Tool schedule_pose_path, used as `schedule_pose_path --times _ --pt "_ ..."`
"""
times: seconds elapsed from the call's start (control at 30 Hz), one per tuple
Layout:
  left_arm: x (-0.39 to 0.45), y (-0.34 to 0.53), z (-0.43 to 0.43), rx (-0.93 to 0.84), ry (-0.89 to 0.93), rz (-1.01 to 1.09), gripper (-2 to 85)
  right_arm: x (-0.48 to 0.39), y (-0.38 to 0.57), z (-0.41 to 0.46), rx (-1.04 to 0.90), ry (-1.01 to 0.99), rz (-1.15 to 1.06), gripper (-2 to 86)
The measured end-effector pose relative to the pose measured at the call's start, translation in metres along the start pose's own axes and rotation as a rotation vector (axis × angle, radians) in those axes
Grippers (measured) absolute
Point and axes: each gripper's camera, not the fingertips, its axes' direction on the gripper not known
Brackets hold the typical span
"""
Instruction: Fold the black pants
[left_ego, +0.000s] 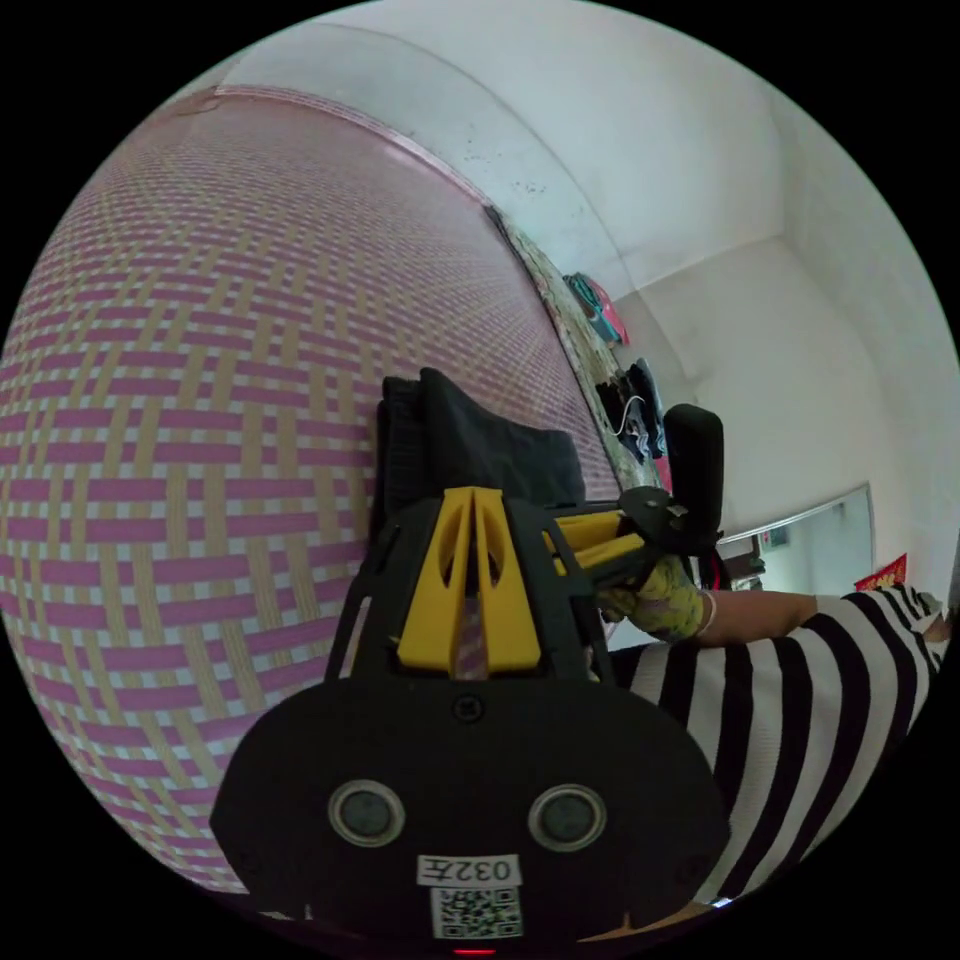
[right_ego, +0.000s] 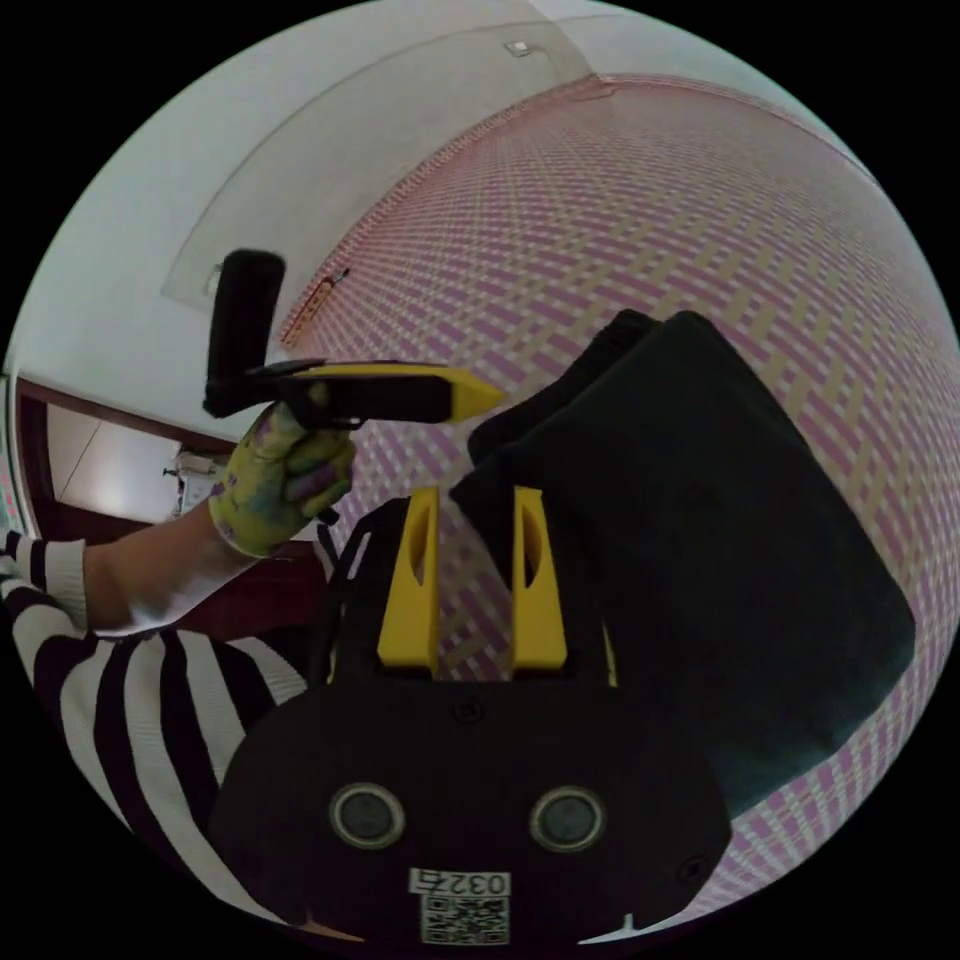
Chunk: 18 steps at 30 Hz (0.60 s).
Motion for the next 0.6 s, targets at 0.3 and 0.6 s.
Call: schedule_pose_path --times 0.3,0.6 --pt "0.025 -0.029 0.041 -0.259 0.045 0.229 -0.9 -0.022 0.099 -0.09 0.188 -0.047 -0.137 5.1" --pt "0.012 -0.011 0.061 -0.485 -0.119 0.417 -0.9 0.08 0.27 -0.104 0.245 0.02 0.417 1.0"
